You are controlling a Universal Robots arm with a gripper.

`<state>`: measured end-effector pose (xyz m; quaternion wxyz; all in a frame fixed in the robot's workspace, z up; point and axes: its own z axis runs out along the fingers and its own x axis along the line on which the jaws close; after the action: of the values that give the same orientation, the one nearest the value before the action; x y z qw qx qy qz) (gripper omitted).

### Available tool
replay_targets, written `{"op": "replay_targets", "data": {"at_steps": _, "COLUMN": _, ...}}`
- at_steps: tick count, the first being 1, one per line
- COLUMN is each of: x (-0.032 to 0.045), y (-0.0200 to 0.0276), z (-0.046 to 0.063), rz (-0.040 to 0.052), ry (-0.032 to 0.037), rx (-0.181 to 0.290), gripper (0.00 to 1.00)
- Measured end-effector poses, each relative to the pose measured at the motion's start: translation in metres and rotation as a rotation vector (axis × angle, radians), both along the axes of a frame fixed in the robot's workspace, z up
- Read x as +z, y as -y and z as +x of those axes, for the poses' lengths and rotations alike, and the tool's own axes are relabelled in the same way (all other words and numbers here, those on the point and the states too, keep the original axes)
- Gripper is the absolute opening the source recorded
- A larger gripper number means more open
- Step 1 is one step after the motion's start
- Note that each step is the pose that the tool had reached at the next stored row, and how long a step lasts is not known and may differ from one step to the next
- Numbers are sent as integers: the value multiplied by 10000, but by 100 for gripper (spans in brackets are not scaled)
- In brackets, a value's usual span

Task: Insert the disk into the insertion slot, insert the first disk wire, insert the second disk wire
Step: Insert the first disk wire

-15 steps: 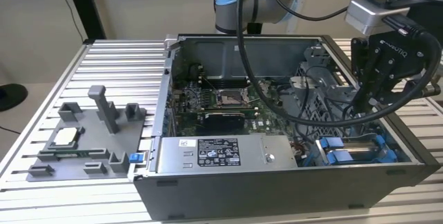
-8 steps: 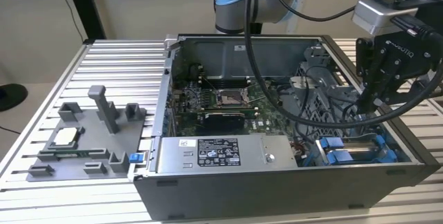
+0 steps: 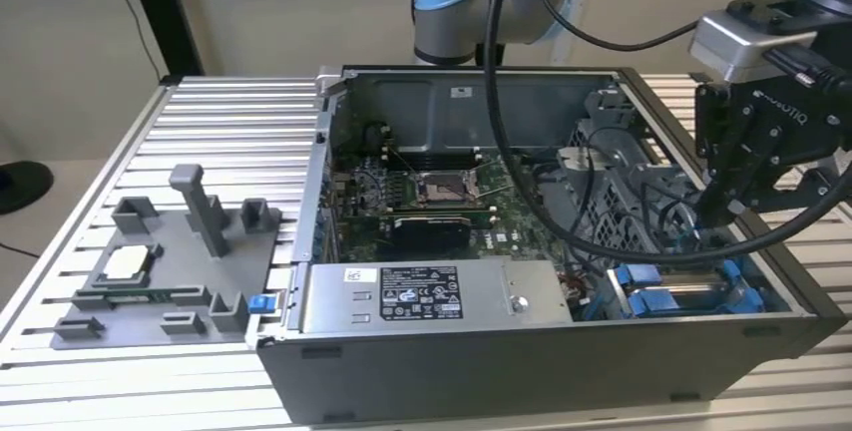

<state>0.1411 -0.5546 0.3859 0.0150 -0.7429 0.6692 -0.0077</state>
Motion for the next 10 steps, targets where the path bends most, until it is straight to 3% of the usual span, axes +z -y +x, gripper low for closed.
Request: {"op": "replay_targets", "data": {"at_steps": 10, "x": -50, "y": 0, "z": 29, "rz": -2, "ry": 0, "rx": -404, "gripper": 0}}
